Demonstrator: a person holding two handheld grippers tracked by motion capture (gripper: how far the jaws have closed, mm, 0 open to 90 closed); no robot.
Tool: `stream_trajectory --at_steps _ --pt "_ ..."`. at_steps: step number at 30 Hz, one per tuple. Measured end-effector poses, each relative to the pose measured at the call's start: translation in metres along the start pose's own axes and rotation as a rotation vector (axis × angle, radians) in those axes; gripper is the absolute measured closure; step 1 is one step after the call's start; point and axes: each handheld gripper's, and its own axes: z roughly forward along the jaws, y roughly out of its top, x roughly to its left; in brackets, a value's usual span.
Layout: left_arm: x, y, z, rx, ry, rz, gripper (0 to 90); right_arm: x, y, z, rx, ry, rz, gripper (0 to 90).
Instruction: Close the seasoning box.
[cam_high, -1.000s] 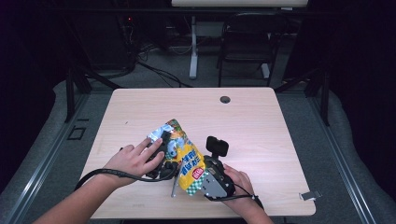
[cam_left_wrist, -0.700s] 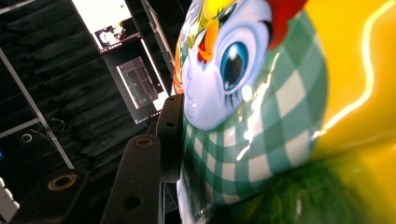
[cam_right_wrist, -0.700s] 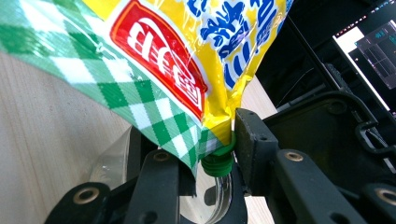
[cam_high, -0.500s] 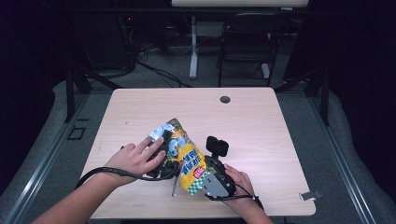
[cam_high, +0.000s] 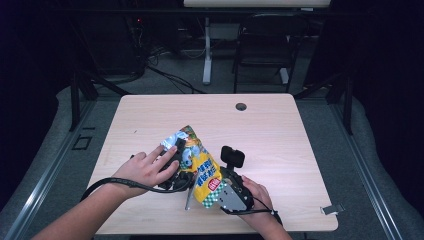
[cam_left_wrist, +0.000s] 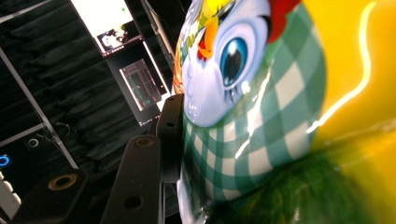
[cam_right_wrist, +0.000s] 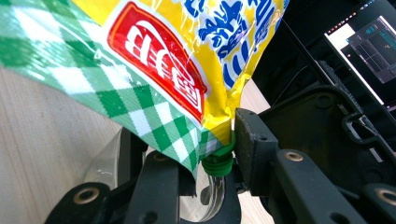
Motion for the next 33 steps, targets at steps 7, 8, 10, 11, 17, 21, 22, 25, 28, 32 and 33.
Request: stream_trajectory --at_steps 7,8,10,11,17,21,22,25,28,32,33 --pt "0.0022 0.0013 0.0002 0.004 0.005 0.014 63.8 0.0003 -0.0002 -0.0001 0.004 -0.002 0.007 70.6" --pt "0.0025 0.0014 0.0001 0.004 0.007 0.015 63.8 0.0002 -0.0005 -0.0002 -0.001 0.0 0.015 70.6" --pt "0.0043 0.0012 -0.0002 0.002 0.008 0.017 63.8 0.0003 -0.0006 -0.0002 -0.007 -0.004 0.022 70.6" --pt "0.0043 0.0012 -0.0002 0.002 0.008 0.017 63.9 0.0003 -0.0006 -0.0002 -0.007 -0.004 0.022 70.6" --pt "0.0065 0.0019 -0.0006 0.004 0.007 0.031 63.9 -0.0005 -0.0011 -0.0009 -0.007 -0.007 0.031 70.6" --pt "0.0068 0.0019 -0.0002 0.003 0.002 0.037 63.9 0.0003 -0.0016 0.0006 -0.012 -0.006 0.04 70.6" --pt "0.0076 0.0022 -0.0002 0.001 0.013 0.051 63.9 0.0005 -0.0017 0.0009 -0.012 -0.005 0.042 70.6" --pt "0.0075 0.0023 0.0003 0.005 0.002 0.05 64.2 0.0008 -0.0024 0.0021 -0.017 -0.001 0.048 70.6" --pt "0.0081 0.0025 0.0004 -0.004 -0.001 0.04 64.7 0.0003 -0.003 0.002 -0.011 -0.004 0.052 70.6" --pt "0.0093 0.003 0.0003 -0.006 -0.002 0.047 64.8 0.0 -0.0037 0.0023 -0.019 -0.005 0.066 70.6" --pt "0.0096 0.0033 0.0002 -0.004 -0.002 0.055 64.9 0.0 -0.0039 0.0025 -0.02 -0.003 0.068 70.6"
